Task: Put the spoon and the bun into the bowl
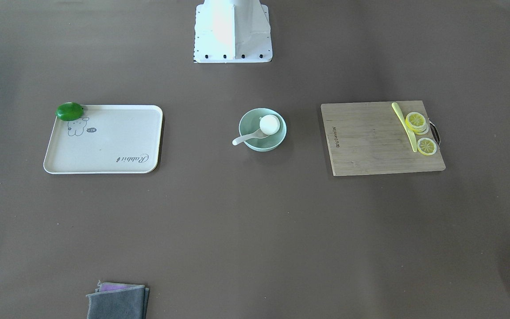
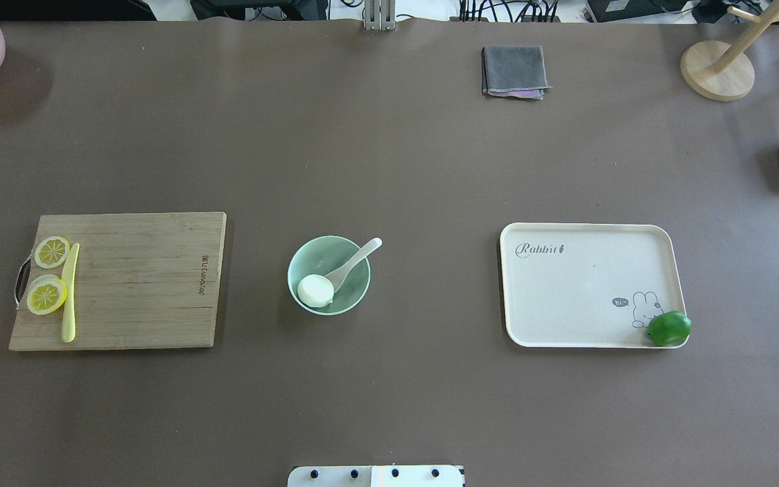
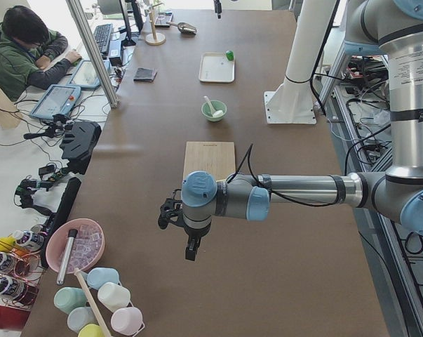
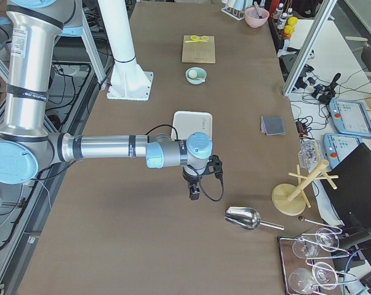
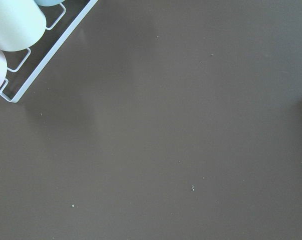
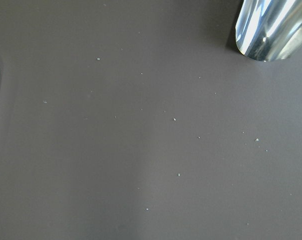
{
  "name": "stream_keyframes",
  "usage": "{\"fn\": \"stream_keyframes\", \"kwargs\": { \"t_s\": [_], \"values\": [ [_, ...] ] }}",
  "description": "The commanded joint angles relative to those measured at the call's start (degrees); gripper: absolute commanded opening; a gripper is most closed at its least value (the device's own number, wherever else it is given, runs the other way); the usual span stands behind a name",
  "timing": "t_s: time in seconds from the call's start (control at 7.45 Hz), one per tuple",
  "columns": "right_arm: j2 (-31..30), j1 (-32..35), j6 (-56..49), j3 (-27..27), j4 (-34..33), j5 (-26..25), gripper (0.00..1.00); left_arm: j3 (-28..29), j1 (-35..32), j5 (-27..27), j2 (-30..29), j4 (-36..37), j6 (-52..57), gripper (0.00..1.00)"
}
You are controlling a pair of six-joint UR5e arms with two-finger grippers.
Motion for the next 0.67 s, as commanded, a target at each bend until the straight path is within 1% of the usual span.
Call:
{"fn": "stream_keyframes", "kwargs": {
  "t_s": [0.0,0.54],
  "values": [
    [0.0,-0.5,0.1,0.0,0.0,0.0,1.00,0.0,0.0,0.0,0.0,0.0,0.0,0.99],
    [0.1,-1.0,0.0,0.0,0.1,-0.1,1.00,0.0,0.1,0.0,0.0,0.0,0.0,0.99]
  ]
}}
